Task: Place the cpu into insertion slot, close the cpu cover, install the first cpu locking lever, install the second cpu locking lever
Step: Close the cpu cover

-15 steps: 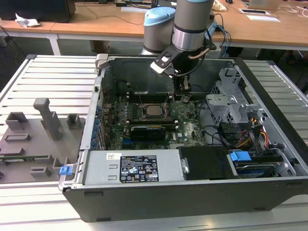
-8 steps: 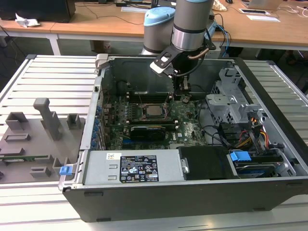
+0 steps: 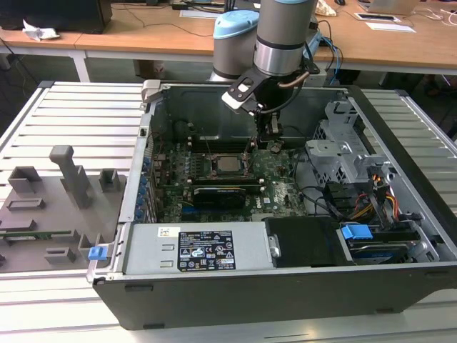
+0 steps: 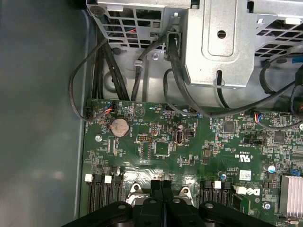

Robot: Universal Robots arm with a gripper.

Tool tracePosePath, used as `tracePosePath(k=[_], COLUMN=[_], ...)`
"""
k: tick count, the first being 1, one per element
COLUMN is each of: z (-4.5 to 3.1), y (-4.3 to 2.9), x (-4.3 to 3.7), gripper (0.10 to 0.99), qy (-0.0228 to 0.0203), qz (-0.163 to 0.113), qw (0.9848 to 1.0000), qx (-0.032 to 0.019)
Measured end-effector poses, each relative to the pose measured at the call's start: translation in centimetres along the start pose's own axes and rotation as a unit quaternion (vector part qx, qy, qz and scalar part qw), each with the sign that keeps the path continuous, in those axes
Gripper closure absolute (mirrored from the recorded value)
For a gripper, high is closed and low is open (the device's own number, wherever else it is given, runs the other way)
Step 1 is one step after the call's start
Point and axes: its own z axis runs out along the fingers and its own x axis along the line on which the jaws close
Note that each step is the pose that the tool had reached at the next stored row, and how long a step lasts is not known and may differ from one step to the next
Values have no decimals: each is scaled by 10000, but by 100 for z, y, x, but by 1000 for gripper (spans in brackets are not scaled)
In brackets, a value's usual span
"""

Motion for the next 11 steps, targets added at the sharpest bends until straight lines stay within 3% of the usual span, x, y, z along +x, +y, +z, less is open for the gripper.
tracePosePath(k=[11], z=[2], y=[-28], x=[2], gripper=[980], qy=[0], qz=[0], qw=[10000], qx=[0])
